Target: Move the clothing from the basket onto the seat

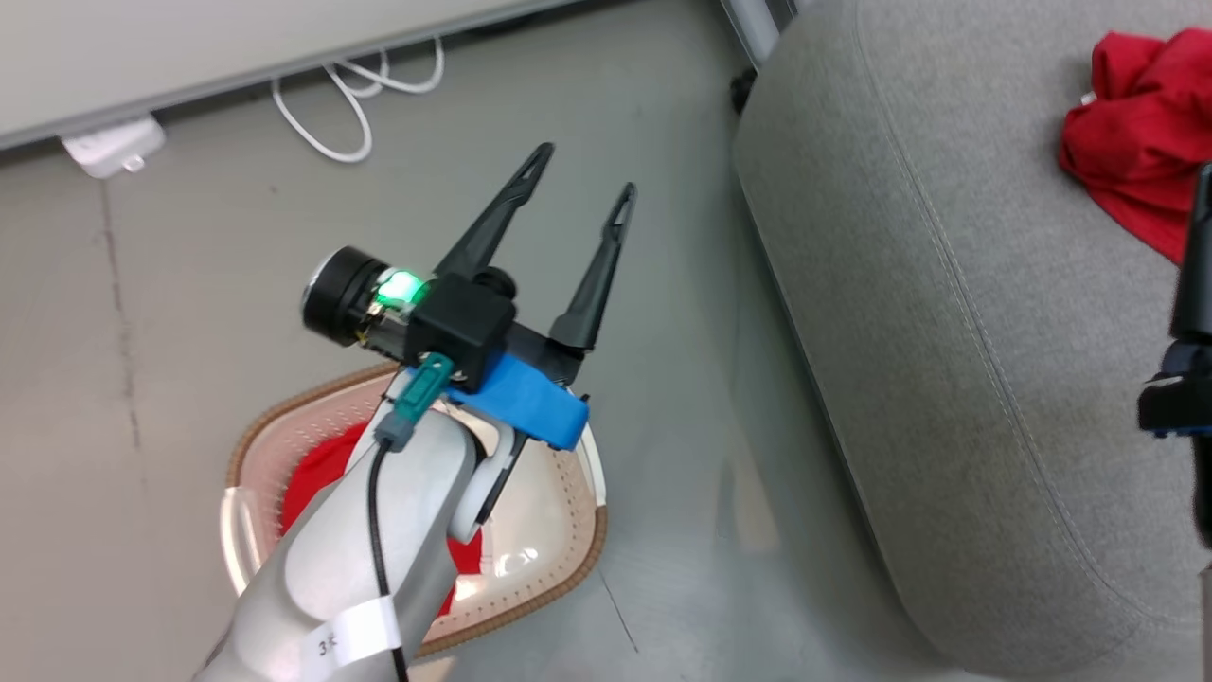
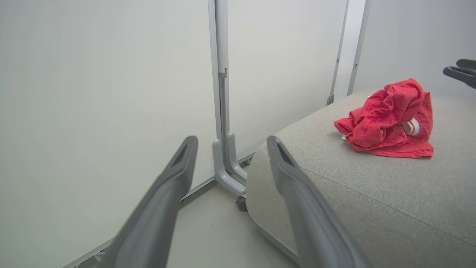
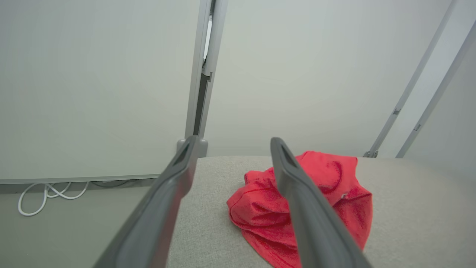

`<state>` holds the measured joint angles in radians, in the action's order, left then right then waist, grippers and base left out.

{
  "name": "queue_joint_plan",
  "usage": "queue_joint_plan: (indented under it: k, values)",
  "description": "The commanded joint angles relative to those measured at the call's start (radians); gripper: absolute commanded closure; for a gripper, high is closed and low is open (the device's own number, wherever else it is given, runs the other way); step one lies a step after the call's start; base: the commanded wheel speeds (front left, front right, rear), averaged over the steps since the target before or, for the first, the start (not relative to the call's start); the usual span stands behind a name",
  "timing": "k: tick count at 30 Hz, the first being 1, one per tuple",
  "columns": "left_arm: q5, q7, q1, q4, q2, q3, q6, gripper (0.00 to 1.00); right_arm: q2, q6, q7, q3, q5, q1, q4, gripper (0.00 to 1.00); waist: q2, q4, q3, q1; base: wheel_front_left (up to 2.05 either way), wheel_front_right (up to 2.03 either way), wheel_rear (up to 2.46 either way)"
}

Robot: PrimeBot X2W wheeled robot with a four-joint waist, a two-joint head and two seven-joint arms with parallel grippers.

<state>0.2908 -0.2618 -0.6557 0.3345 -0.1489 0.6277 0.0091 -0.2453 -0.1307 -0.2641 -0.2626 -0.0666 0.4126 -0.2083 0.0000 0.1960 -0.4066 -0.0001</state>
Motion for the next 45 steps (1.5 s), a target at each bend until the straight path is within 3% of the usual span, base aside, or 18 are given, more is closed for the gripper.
queue_joint_plan:
  k: [1, 13, 24, 45]
  values:
    - [-0.004, -0.004, 0.036, -0.013, 0.000, -0.038, 0.008, 0.00, 0.012, 0.000, -0.001, 0.031, -0.007, -0.031, 0.017, 0.00, 0.0000, -0.053, 0.070, 0.0001, 0.00, 0.00, 0.00]
    - [-0.062, -0.004, 0.230, -0.104, 0.031, -0.287, -0.002, 0.00, 0.068, 0.000, -0.001, 0.212, -0.025, -0.115, 0.080, 0.00, 0.0000, -0.153, 0.196, 0.0001, 0.00, 0.00, 0.00]
    - [-0.109, -0.004, 0.390, -0.127, 0.060, -0.447, -0.043, 0.00, 0.108, 0.000, -0.001, 0.274, -0.051, -0.205, 0.070, 0.00, 0.0000, -0.211, 0.265, 0.0001, 0.00, 0.00, 0.00]
    - [-0.139, -0.004, 0.509, -0.073, 0.098, -0.549, -0.108, 0.00, 0.165, 0.000, -0.001, 0.263, -0.052, -0.326, -0.010, 0.00, 0.0000, -0.256, 0.323, 0.0001, 0.00, 0.00, 0.00]
